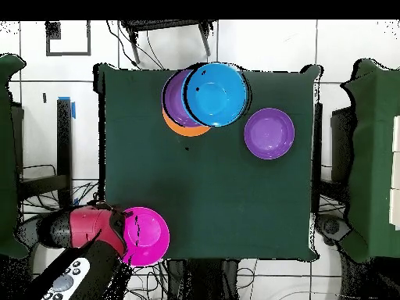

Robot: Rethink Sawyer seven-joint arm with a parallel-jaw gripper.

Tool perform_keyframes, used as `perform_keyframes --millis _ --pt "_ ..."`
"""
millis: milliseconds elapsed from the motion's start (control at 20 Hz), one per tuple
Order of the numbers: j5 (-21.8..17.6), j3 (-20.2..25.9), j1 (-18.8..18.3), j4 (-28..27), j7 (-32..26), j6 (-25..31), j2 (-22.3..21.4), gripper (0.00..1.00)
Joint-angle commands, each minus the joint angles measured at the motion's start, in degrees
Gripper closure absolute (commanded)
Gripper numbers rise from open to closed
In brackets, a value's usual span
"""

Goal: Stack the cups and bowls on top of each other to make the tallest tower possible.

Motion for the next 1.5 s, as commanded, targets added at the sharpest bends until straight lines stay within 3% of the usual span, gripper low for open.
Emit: perform_keyframes --millis 50,450,950,1000,1200,1500 --pt "4.16 8.92 -0.51 3.93 13.76 -1.80 4.48 0.00" --pt "6.59 10.83 -0.65 3.32 13.51 -5.90 7.76 0.00" --pt "7.36 10.60 -0.13 3.56 13.02 -5.48 8.59 0.00" --pt "7.42 11.38 -0.80 3.85 12.41 -5.47 8.27 1.00" --pt "7.13 8.63 -0.52 2.26 13.08 0.68 6.36 1.00" --pt "1.16 3.74 -5.60 -5.26 5.53 17.42 -1.73 1.00"
